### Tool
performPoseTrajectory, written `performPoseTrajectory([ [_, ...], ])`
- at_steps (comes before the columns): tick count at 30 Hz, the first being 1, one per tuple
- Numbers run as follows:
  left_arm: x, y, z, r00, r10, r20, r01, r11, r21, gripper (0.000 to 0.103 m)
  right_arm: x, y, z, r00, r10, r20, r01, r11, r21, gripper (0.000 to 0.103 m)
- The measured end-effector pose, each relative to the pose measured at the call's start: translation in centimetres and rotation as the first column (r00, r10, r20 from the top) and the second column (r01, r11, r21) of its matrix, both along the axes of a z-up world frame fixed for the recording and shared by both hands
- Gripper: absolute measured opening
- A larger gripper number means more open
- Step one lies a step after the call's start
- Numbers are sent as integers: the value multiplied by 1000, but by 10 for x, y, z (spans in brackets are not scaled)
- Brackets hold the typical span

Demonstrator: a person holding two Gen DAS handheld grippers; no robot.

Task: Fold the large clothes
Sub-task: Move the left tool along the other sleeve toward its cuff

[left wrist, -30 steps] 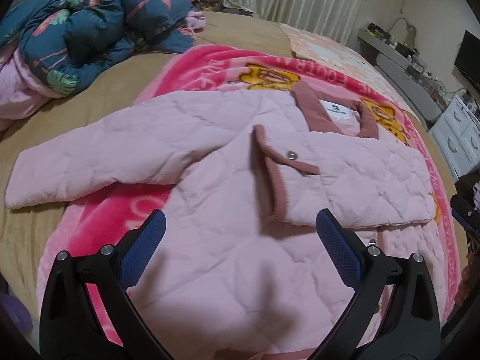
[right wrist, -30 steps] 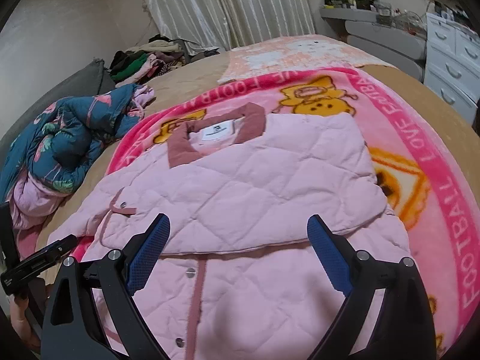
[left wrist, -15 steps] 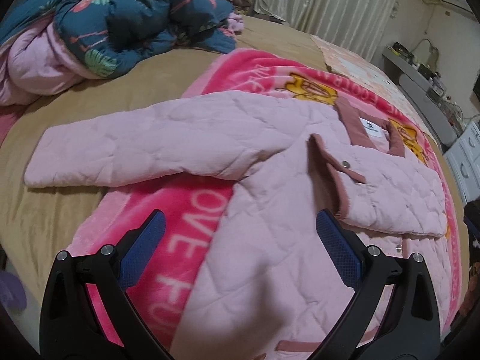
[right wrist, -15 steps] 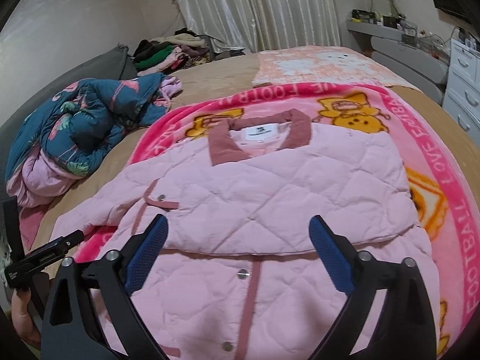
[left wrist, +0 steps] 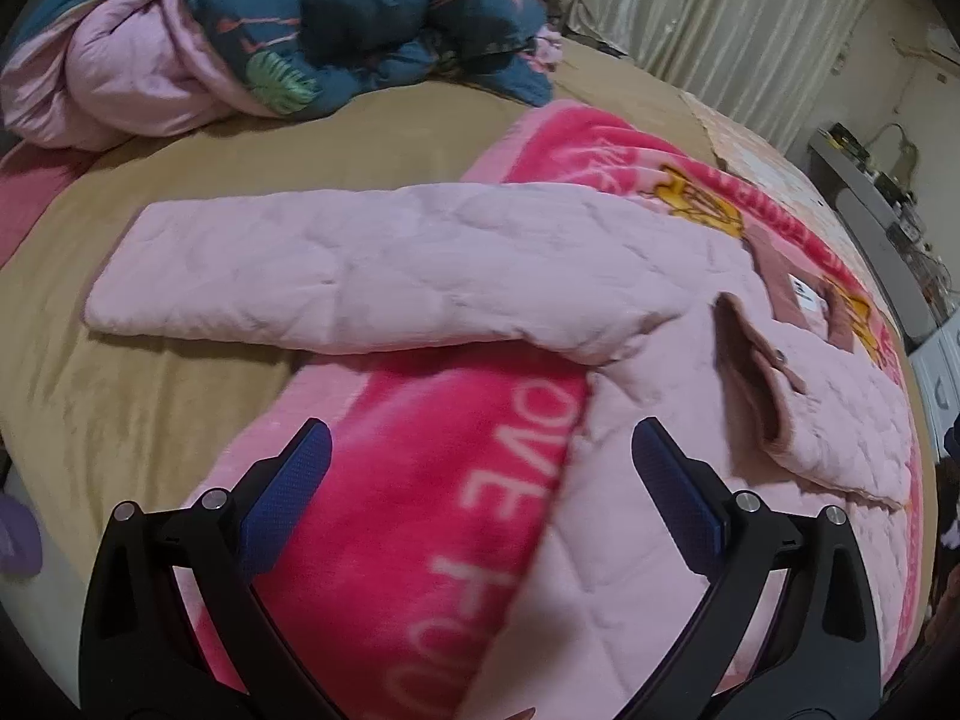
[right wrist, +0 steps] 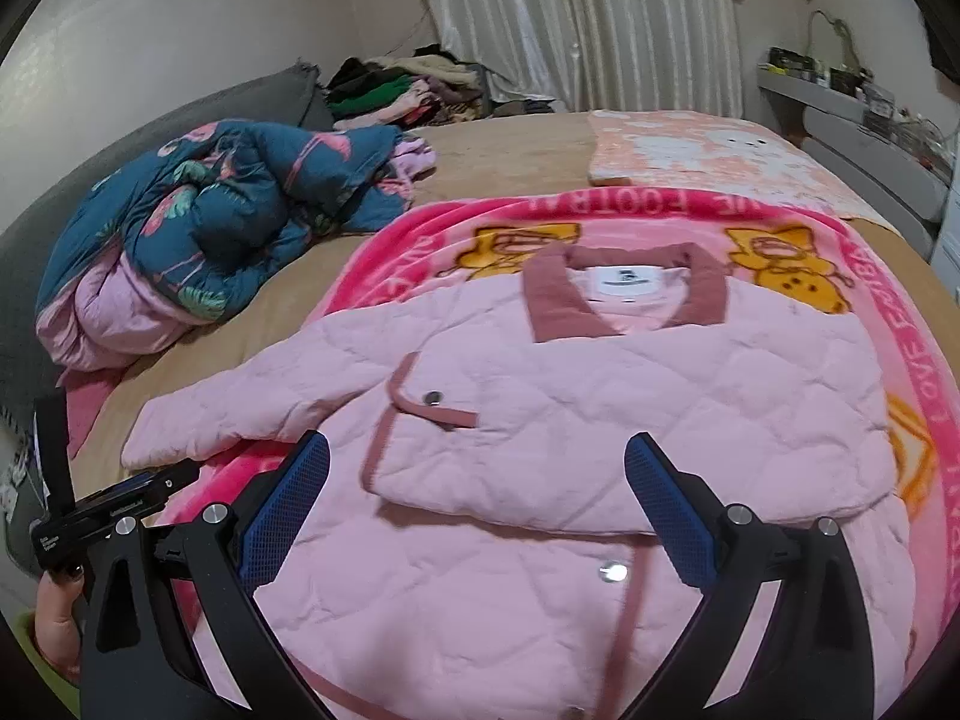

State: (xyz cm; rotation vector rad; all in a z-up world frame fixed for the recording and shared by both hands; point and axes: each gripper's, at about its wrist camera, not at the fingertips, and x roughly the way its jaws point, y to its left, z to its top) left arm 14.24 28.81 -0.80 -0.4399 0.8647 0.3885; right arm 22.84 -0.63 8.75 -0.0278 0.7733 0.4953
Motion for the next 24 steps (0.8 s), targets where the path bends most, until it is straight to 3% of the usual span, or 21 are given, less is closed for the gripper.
performPoseTrajectory([
  [11, -20, 56, -17, 994, 106, -12, -106, 993, -48, 94, -3, 68, -9, 994, 107, -1, -107, 993, -40, 98],
  [24, -30, 110, -50, 977, 210, -42, -214, 967, -141, 94, -14, 121, -29, 980, 195, -22, -197, 975, -107, 98],
])
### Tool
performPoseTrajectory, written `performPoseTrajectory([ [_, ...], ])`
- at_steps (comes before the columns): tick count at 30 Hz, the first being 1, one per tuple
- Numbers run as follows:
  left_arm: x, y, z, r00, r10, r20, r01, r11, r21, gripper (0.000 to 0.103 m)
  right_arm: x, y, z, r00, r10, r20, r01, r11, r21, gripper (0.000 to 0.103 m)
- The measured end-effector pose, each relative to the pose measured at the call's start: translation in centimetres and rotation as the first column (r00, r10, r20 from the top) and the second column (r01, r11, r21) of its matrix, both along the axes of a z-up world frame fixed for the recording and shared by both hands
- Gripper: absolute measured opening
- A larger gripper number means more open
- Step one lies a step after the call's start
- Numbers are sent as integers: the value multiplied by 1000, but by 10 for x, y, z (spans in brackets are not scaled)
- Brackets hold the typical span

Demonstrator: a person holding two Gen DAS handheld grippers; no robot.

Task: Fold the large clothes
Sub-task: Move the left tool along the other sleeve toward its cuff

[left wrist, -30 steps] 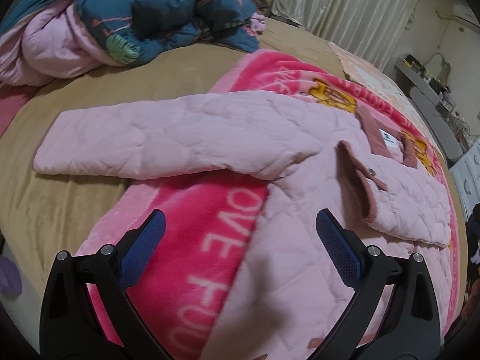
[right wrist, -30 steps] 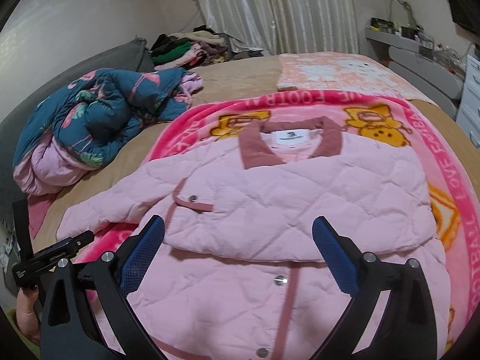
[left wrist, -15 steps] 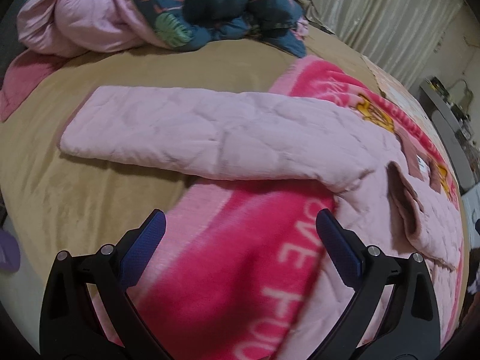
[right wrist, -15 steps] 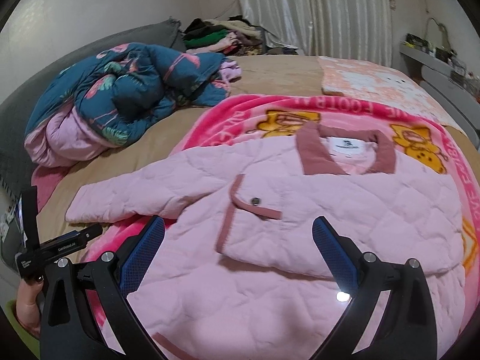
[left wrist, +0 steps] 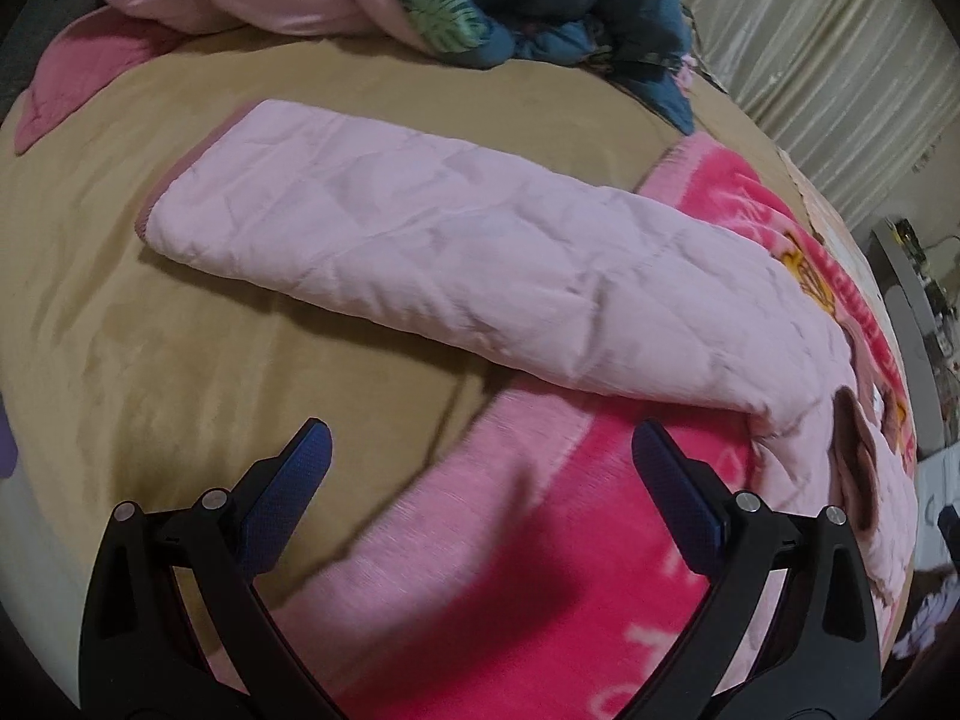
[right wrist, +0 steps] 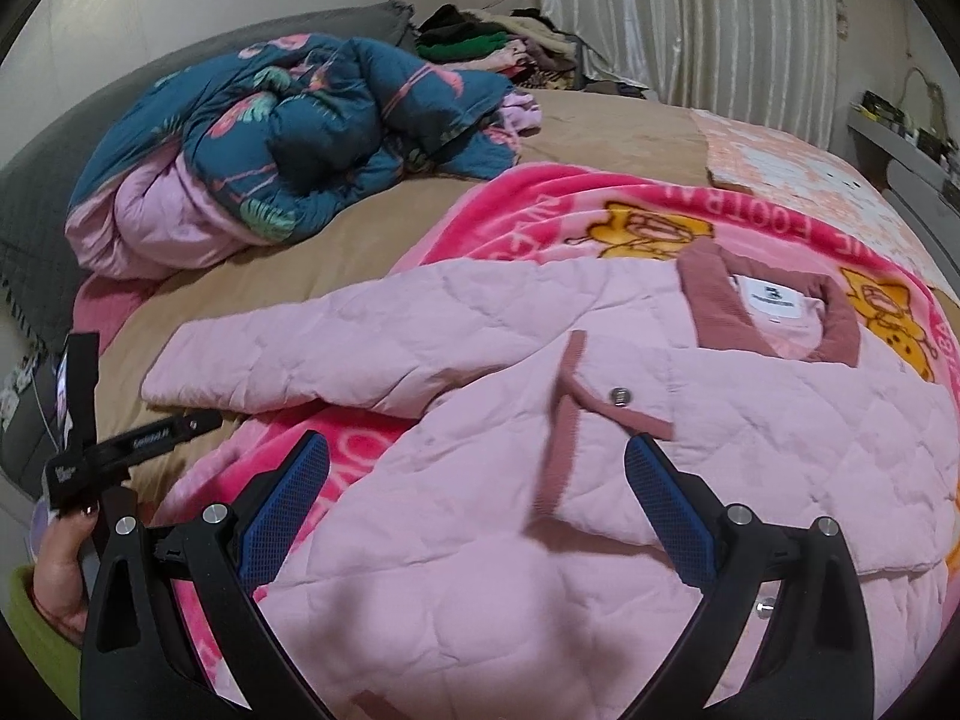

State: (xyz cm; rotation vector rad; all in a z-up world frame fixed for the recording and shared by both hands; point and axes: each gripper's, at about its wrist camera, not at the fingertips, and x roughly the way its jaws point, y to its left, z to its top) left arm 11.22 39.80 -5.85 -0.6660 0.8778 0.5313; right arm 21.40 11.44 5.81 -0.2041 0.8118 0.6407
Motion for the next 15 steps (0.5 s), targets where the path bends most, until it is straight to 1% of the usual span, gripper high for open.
performPoseTrajectory([
  [7, -3, 27, -15, 998, 56, 4, -56, 997, -61, 94, -2, 21, -15, 999, 38, -23, -39, 999, -22, 98],
  [10, -2, 41, -23, 997, 78, 9, -77, 991, -111, 94, -4, 26, -20, 998, 50, -26, -50, 998, -27, 98],
  [12, -3, 52, -31, 993, 113, 20, -109, 981, -160, 94, -4, 27, -23, 998, 53, -24, -54, 998, -36, 98],
  [15, -1, 64, -35, 988, 146, 43, -135, 971, -198, 94, 0, 24, -26, 999, 43, -31, -44, 998, -35, 98],
])
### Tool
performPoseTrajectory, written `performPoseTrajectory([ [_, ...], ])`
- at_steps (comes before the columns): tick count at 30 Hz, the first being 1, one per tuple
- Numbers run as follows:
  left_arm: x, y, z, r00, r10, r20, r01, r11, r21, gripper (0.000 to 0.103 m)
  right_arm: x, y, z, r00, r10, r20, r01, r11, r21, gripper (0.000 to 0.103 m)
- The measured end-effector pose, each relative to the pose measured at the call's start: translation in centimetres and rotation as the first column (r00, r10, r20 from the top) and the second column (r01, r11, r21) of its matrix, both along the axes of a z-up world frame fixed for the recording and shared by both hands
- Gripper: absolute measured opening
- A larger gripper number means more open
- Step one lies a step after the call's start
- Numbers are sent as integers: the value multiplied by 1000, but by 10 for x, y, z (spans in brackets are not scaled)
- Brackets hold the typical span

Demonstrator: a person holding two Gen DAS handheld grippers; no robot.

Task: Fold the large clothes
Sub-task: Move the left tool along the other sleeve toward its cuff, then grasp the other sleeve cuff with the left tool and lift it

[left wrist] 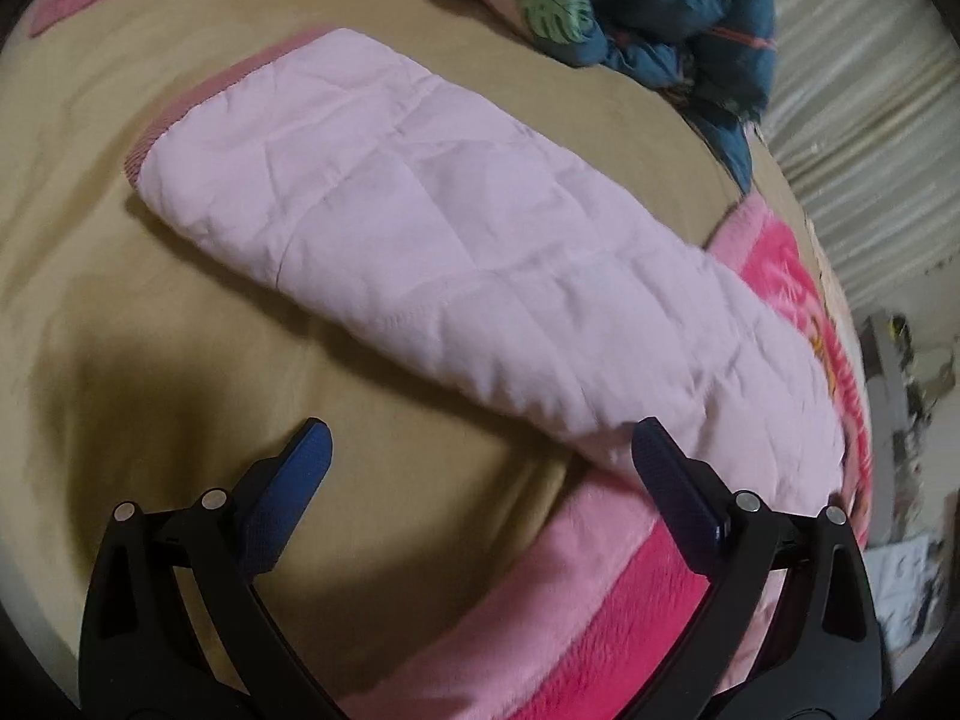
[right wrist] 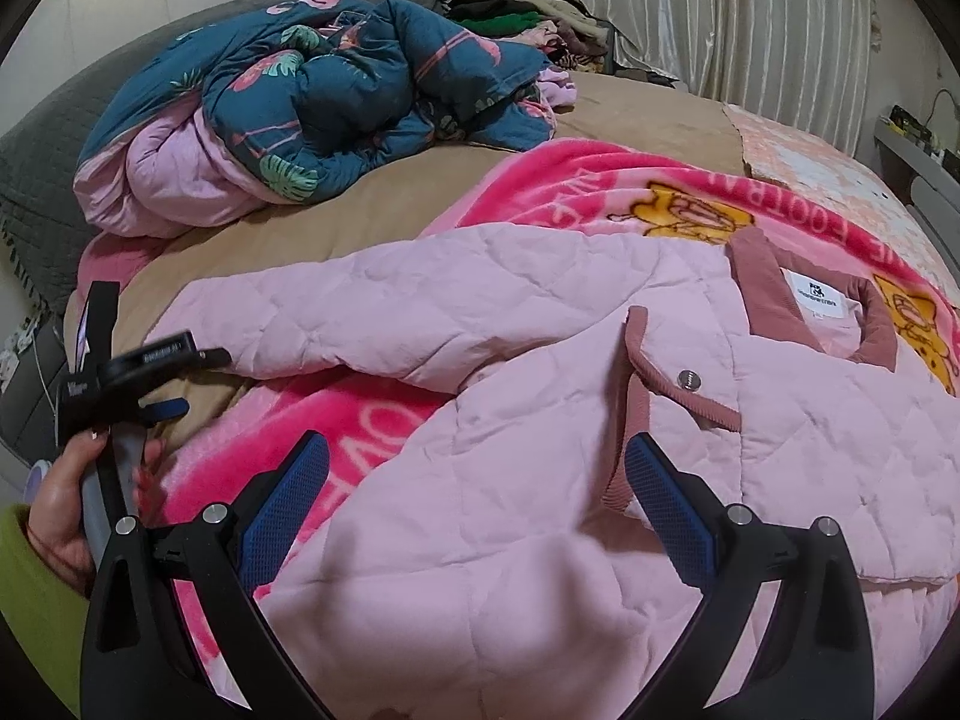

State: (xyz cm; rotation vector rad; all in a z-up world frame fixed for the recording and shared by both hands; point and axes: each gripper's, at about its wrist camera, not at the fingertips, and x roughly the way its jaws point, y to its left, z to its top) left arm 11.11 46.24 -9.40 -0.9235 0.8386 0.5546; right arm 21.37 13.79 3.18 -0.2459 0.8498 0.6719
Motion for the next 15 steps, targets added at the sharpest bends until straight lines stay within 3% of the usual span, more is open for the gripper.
performPoseTrajectory([
  [8, 11, 35, -9, 991, 103, 85, -99, 994, -53, 94, 10, -26, -7, 998, -55, -37, 56, 998, 20, 98],
  [15, 25, 48, -5, 984, 176, 37, -176, 984, 3, 90, 14, -61, -3, 989, -128, -68, 132, 990, 53, 98],
])
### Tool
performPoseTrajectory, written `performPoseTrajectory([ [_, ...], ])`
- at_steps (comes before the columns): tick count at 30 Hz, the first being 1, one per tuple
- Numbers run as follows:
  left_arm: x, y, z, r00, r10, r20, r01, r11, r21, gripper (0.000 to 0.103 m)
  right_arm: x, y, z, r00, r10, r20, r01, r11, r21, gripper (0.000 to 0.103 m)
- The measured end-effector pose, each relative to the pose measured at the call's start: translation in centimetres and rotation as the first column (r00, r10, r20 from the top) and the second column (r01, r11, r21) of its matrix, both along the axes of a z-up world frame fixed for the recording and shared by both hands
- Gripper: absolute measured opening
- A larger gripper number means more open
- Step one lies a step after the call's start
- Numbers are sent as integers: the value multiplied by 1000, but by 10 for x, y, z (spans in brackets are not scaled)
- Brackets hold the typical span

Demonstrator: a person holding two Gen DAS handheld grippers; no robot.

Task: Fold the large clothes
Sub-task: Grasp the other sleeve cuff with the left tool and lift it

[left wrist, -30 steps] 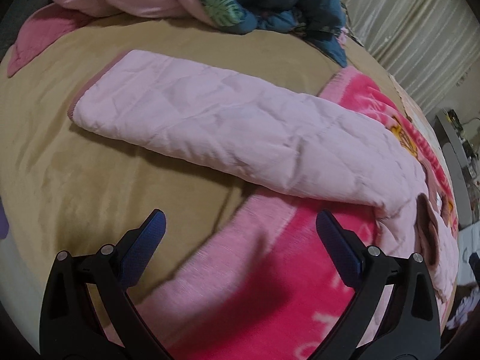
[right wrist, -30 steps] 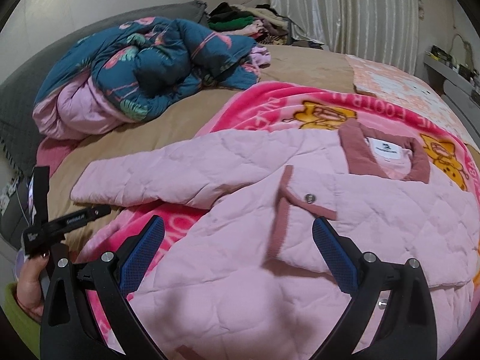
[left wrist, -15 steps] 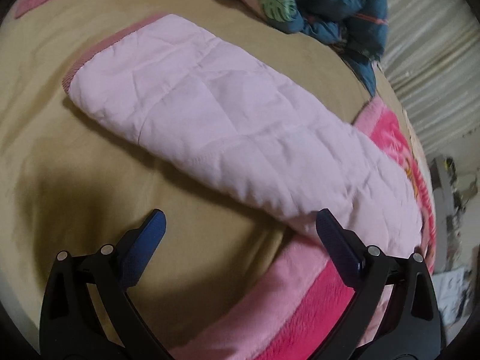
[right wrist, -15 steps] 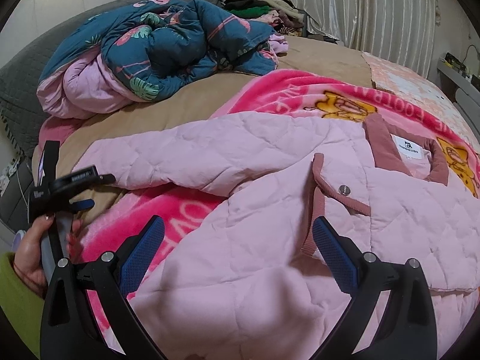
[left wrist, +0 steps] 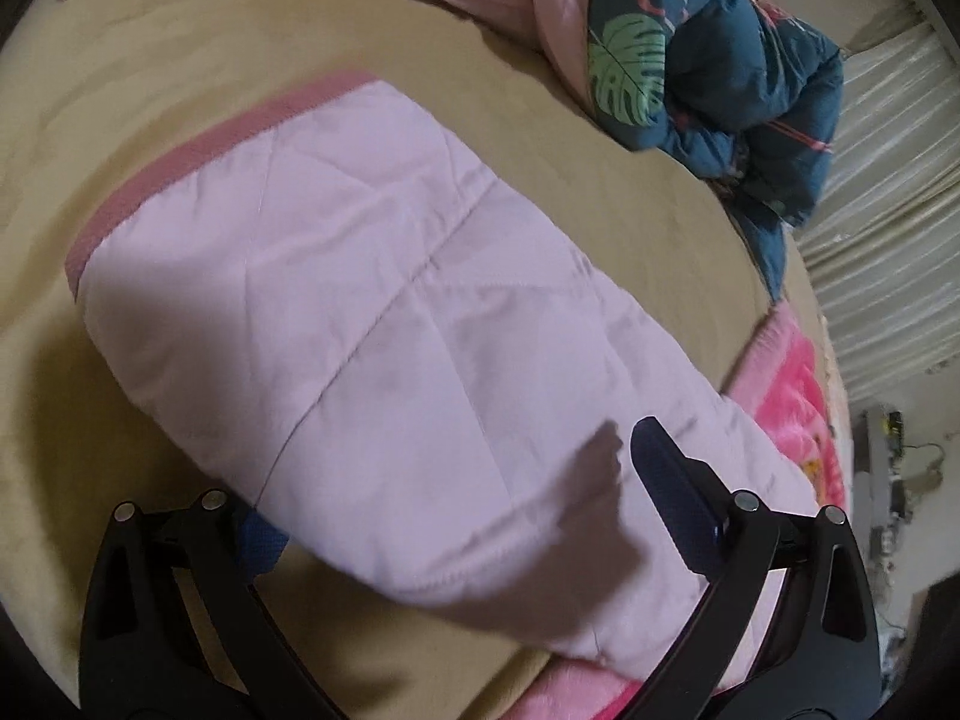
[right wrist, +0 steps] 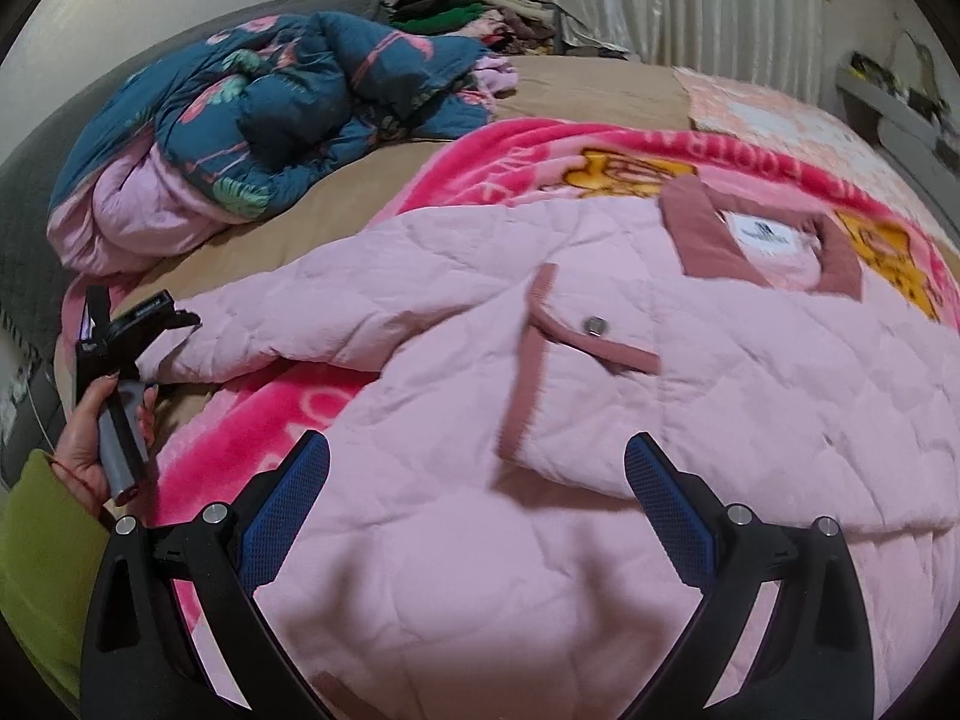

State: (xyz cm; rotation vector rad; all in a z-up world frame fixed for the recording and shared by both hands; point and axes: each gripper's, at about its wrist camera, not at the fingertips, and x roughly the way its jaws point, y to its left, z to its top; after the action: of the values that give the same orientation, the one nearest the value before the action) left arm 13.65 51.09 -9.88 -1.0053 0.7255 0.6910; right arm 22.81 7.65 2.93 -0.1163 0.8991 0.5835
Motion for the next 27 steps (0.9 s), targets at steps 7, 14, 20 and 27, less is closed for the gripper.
performPoseTrajectory([
  [7, 0, 3, 8, 1000, 3, -18, -2, 998, 58, 57, 1, -43, 21, 995, -90, 48, 88, 995, 42, 98],
  [14, -9, 3, 25, 1000, -9, 18, 8, 995, 95, 19, 1, -76, 29, 987, -158, 39, 153, 982, 110, 98],
  [20, -5, -13, 65, 996, -60, 61, 48, 984, 173, 13, -6, -90, 35, 984, -171, 46, 165, 978, 124, 98],
  [27, 0, -40, 102, 989, -125, 83, 100, 961, 258, 11, -12, -107, 42, 980, -190, 51, 181, 972, 151, 98],
])
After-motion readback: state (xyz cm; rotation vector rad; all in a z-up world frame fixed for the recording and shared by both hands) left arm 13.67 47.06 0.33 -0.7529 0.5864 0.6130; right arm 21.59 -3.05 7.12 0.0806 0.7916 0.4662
